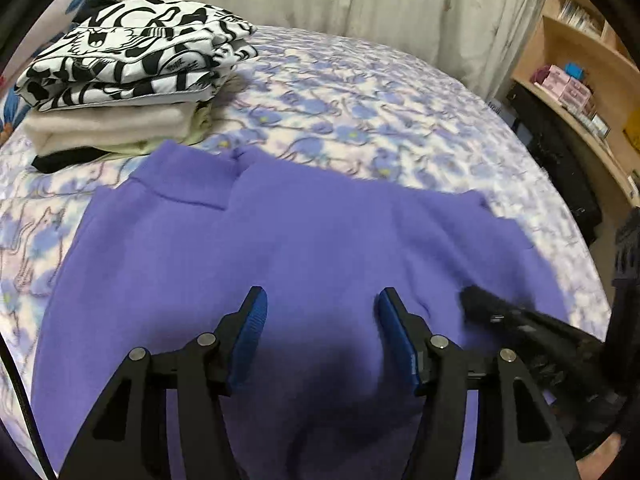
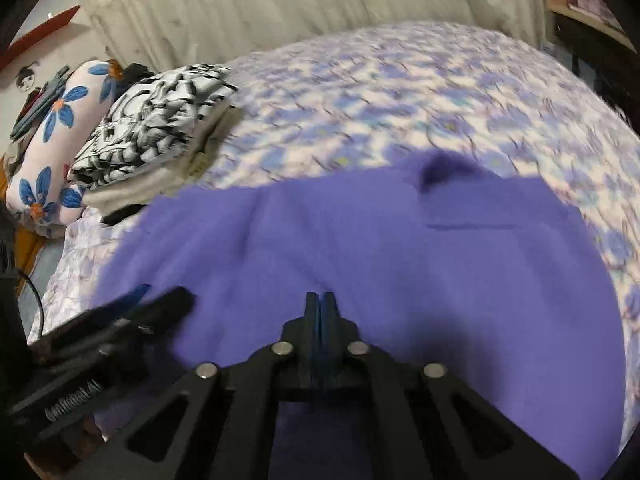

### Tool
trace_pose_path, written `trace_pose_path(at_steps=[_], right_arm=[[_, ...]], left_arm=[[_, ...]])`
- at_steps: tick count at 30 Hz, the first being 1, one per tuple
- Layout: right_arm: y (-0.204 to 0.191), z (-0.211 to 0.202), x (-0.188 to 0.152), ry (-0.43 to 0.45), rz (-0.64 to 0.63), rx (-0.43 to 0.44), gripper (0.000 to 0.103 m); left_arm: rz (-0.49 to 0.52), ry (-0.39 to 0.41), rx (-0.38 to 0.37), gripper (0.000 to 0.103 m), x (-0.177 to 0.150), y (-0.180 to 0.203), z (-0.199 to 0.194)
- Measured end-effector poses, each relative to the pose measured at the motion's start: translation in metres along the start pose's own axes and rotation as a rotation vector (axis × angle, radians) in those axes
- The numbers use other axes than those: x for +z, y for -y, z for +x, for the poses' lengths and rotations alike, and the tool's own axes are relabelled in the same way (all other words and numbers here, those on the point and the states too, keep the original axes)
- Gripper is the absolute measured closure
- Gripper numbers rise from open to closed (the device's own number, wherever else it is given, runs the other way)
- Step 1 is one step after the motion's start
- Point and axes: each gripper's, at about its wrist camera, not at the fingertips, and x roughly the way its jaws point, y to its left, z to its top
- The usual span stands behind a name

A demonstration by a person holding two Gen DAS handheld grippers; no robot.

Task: Fold large clothes
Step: 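Release the hoodie and smooth the folded bundle flat with both tools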

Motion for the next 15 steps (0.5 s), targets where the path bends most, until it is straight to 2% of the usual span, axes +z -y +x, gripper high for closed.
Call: trace_pose_path(at_steps=[4,10,15], right_arm=[[0.004,-0.01,-0.013,0.039,-0.006,0.002,0.103],[0.008,-0.013,-0.013,0.035,0.059,0.032,0.103],[0.0,-0.032,-0.014,0.035,0.083,0.023,0.101]], left_arm=[[0.045,0.023,0.011,0.046,-0.008,0.0,0.0],[0.011,0.025,-0.018,0.046,-0.007,-0.005,-0.003],[0.002,0.008,-0.003,0.046,-0.006,-0.001,-0.019]])
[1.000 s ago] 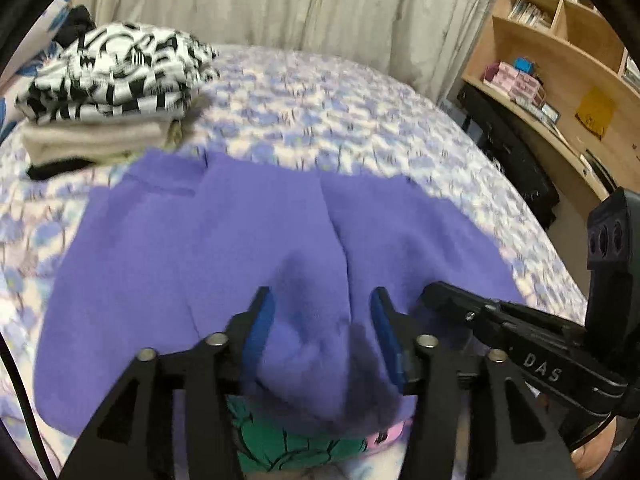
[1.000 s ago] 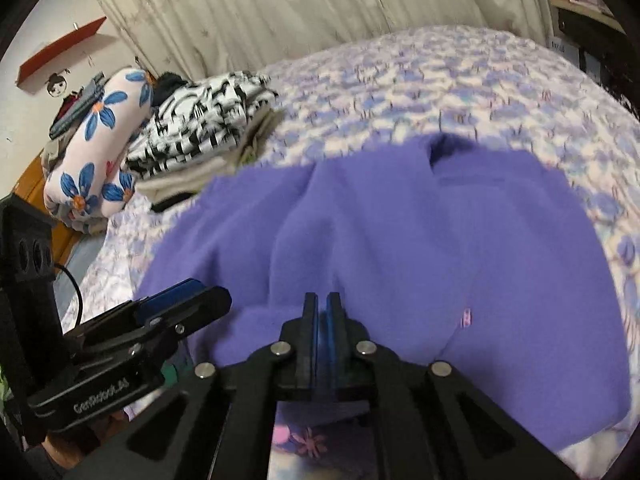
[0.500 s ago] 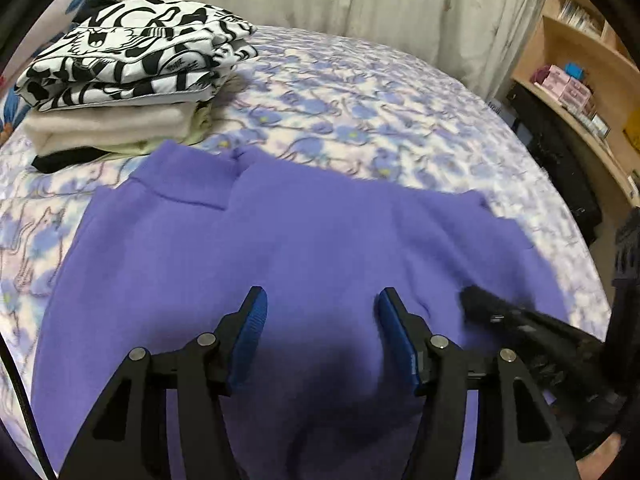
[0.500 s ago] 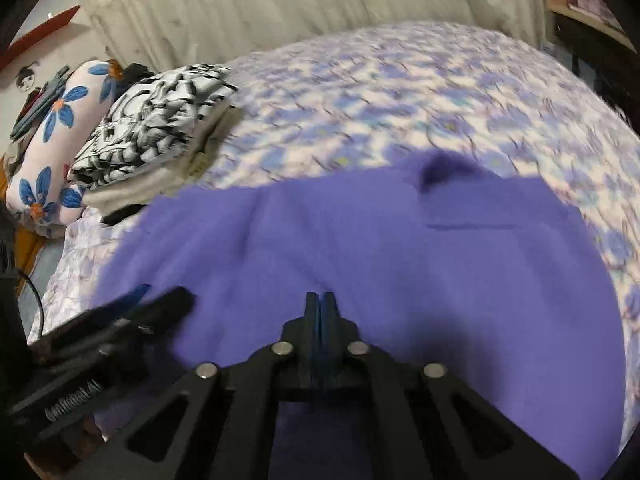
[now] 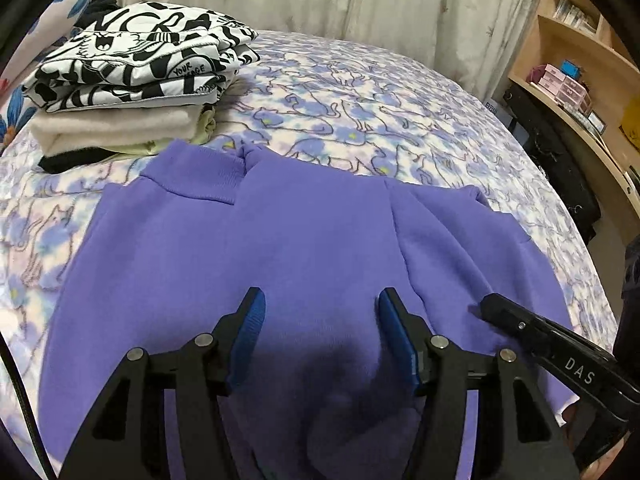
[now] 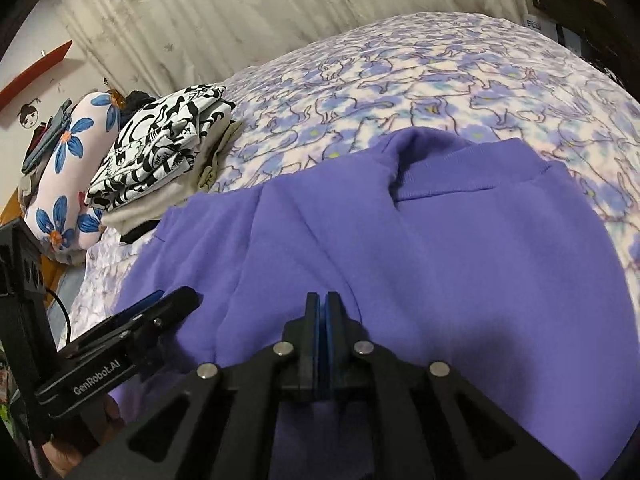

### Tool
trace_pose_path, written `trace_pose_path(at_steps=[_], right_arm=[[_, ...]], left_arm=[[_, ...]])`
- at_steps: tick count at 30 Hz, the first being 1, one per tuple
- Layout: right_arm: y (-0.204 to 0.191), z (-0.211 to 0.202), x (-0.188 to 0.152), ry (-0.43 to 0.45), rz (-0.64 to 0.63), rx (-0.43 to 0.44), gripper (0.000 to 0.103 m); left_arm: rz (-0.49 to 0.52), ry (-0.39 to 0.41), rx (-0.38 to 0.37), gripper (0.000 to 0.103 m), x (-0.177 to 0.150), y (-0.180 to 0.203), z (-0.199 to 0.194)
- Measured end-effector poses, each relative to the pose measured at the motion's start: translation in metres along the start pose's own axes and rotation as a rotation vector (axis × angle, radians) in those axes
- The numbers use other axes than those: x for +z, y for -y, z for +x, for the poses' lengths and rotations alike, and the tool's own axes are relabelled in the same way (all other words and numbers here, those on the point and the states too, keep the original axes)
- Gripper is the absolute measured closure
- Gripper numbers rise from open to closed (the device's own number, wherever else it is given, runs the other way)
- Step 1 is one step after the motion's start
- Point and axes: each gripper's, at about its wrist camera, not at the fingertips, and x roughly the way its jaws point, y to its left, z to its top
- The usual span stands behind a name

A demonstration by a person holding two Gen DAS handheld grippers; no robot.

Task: Fold large clothes
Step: 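Release the hoodie and smooth the folded bundle flat with both tools, then grasp the hoodie bundle edge with both tools and lift it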

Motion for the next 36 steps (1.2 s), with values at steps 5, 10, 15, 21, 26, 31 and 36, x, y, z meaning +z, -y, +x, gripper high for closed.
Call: trace_pose_path(at_steps=[5,10,15,21,26,31,36], right_arm=[[-0.009,-0.034,-0.008,0.023,0.01,0.0,0.1],[-0.026,-0.067,-0.024,0.038,-0.022,-0.015,0.1],[-0.05,-0.097,-0.04,0.062,-0.066,-0.015,0.1],[-0.078,-0.118,-0.053,0.071,-0.14,-0.02,0.1],[-0.097,-0.124,-0.06,0.072,-0.183,-0.024,0.1],[-0.107,-0.118,-0.062,0.061,-0.178,-0.016,0.1],[-0.113,-0.106,-0.059,0.069,-0.177,-0.025,0.1]], left_arm=[[0.016,0.018,0.021,0.045,-0.005,0.004,-0.043],[0.058,0.043,0.053,0.044,-0.022,0.005,-0.093],[0.054,0.061,0.064,0.039,-0.04,-0.006,-0.137],[-0.032,0.044,0.017,0.033,-0.065,-0.04,-0.173],[-0.119,0.008,-0.023,0.032,-0.088,-0.073,-0.173],[-0.213,-0.031,-0.119,0.032,-0.111,-0.099,-0.153],[-0.305,-0.028,-0.216,0.032,-0.119,-0.115,-0.124]])
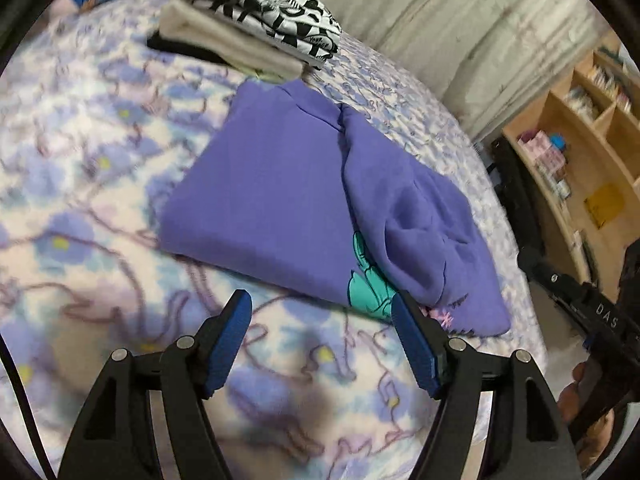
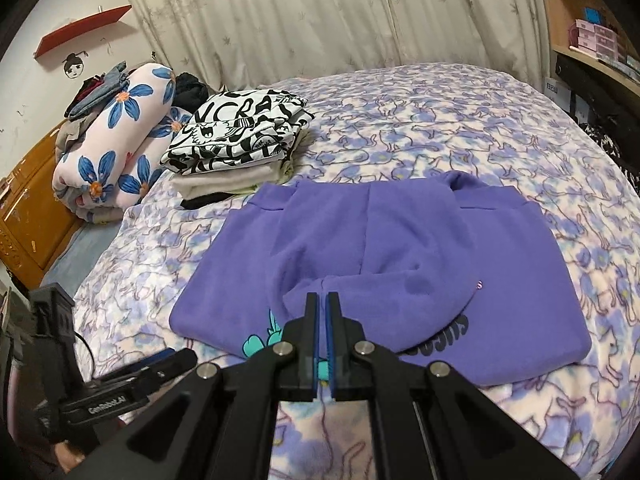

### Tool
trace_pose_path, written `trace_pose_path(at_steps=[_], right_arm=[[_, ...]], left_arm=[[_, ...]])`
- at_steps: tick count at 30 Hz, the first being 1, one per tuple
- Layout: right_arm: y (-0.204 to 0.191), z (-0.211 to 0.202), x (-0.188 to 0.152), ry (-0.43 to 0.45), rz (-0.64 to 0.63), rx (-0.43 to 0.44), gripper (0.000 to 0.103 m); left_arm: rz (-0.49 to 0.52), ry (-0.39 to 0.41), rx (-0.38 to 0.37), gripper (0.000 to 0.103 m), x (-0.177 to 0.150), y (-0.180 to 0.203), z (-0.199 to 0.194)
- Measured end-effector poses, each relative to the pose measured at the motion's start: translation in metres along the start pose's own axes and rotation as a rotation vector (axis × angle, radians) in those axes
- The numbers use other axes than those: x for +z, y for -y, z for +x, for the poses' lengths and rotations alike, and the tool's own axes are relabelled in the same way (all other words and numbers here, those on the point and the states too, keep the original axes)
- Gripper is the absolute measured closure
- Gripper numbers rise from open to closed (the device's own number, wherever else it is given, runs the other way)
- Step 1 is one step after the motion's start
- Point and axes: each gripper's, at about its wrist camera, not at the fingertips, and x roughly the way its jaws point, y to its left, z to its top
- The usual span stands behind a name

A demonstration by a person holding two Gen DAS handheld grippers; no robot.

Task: Fold large clothes
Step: 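Grasp the hoodie bundle edge with both tools and lift it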

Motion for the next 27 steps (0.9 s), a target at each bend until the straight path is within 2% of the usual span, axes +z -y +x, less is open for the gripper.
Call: trace_pose_path(at_steps=[4,8,16,19,22,25,26,27], right_arm=[[0.002,0.013,0.003,-0.003,0.002,-0.029,0.1],[0.007,0.027,0.007,-0.008,0.002,-0.053,0.1],[0.015,0.061,0.019,-0.008,-0.014,-0.079,0.1],[0.017,0.074,0.02,-0.009,-0.025,-0.085,0.1],[0.021,0.094,0.017,-0.036,-0.033,-0.09,0.1],[0.031,0.119,0.008,-0.103,-0.012,-0.095,0.1],[0.037,0.129,0.002,-0.136,0.018,-0.082,0.101],[0.041,0.131,-0.002,-0.132,0.033,-0.073,0.101]], left_arm=[[-0.087,-0.015,-0.068,0.032,0.006,-0.016,0.028],[-0.142,-0.019,-0.101,0.032,0.013,-0.025,0.049],[-0.149,-0.009,-0.098,0.032,0.03,-0.017,0.086],[-0.169,-0.004,-0.119,0.032,0.038,-0.017,0.097],[-0.201,0.008,-0.134,0.032,0.049,-0.022,0.104],[-0.211,0.036,-0.134,0.033,0.055,-0.019,0.111],[-0.21,0.051,-0.125,0.036,0.057,-0.017,0.112],[-0.21,0.06,-0.115,0.043,0.059,-0.017,0.112]])
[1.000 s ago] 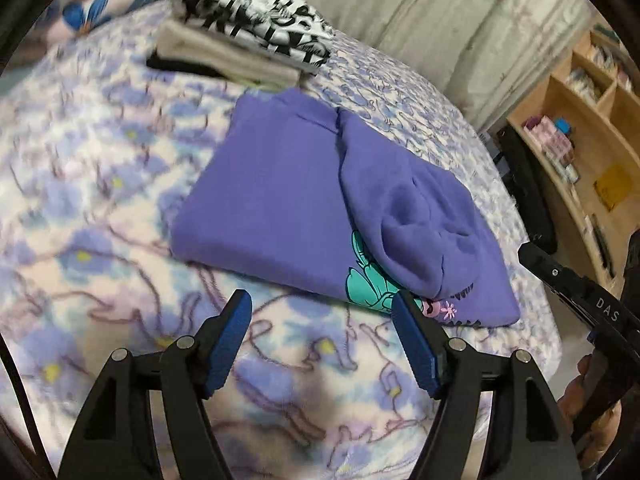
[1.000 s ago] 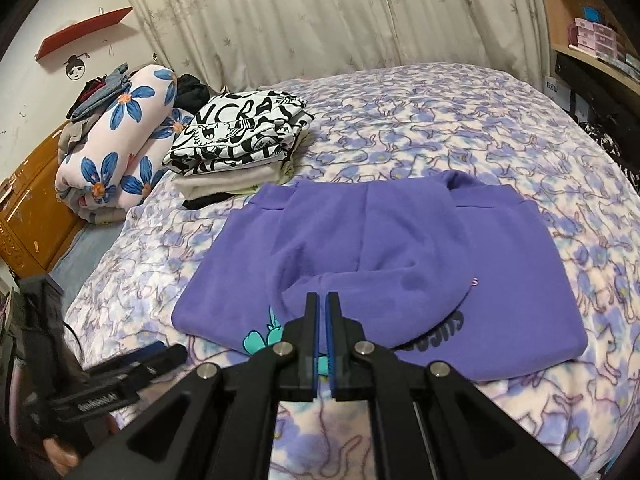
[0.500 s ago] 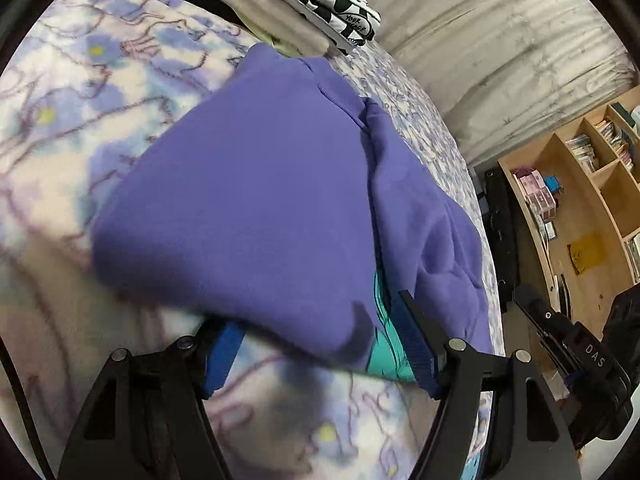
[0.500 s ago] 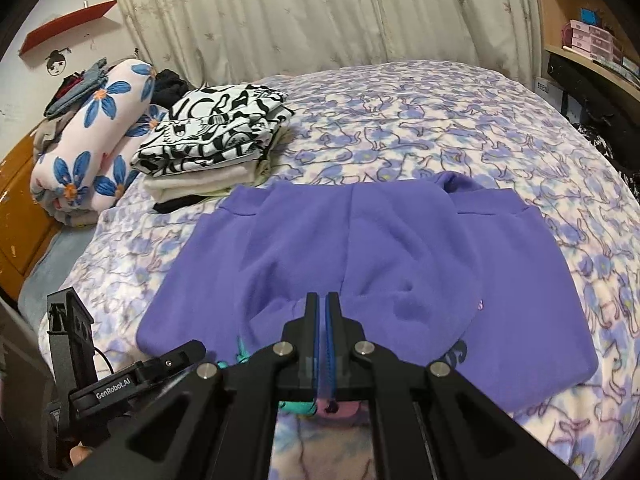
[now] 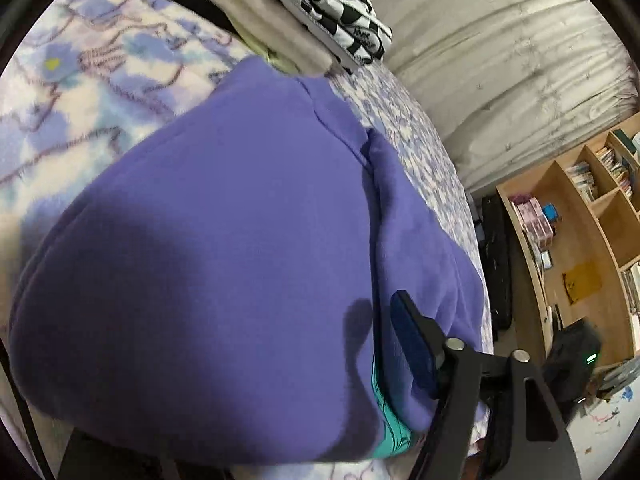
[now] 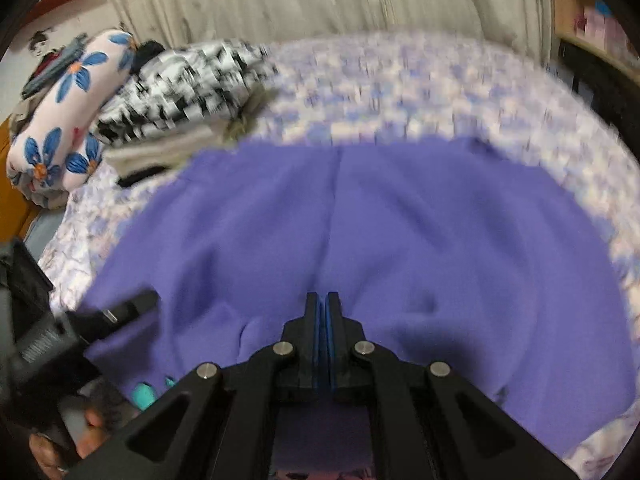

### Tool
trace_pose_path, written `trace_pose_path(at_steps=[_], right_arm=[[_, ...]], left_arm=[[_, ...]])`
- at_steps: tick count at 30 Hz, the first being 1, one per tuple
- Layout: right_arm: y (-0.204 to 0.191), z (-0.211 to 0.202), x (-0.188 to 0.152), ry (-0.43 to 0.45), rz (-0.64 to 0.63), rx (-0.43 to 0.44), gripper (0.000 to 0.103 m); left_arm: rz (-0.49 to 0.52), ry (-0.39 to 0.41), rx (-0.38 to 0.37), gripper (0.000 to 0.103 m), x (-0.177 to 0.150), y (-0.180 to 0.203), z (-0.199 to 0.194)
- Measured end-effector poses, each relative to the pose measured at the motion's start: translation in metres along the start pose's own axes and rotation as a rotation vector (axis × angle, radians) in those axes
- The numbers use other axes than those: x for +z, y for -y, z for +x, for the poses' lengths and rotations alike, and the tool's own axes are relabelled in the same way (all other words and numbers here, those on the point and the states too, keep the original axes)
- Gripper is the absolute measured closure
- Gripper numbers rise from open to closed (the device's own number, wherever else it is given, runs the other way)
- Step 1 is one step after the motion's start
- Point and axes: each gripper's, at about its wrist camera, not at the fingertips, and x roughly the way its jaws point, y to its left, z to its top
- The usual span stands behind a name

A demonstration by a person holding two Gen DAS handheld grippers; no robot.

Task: Fold large clothes
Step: 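Grasp the hoodie bundle edge with both tools and lift it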

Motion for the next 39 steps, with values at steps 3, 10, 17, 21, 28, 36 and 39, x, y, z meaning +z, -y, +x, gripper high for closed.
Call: trace_pose_path(at_steps=[3,10,17,21,28,36,39], right_arm=[[-0.001,-0.002,-0.007,0.038,-0.021,0.0,0.101],[0.009,-0.002,-0.009,0.048,0.013,0.046,0.1],[0.036,-0.001,-0.009,0.024,0.118,0.184,0.101],[0.051,-0.003,-0.01,-0.014,0.164,0.254,0.101],[0.094,-0.041,-0.024,-0.038,0.259,0.348,0.098],[0.172,-0.1,-0.052,0.11,0.401,0.145,0.093],[0.197,-0.11,-0.054,0.136,0.453,0.081,0.093]], left_arm=[[0.023,0.057,0.048,0.074,0.002,0.008,-0.003],[0.301,0.213,0.148,0.083,-0.012,0.078,-0.023],[0.565,0.249,0.157,0.083,-0.027,0.155,-0.038],[0.688,0.259,0.171,0.083,-0.045,0.192,-0.037],[0.894,0.252,0.147,0.083,-0.082,0.252,-0.026],[1.029,0.175,0.186,0.081,-0.114,0.3,0.014],[1.071,0.147,0.19,0.08,-0.133,0.314,0.031]])
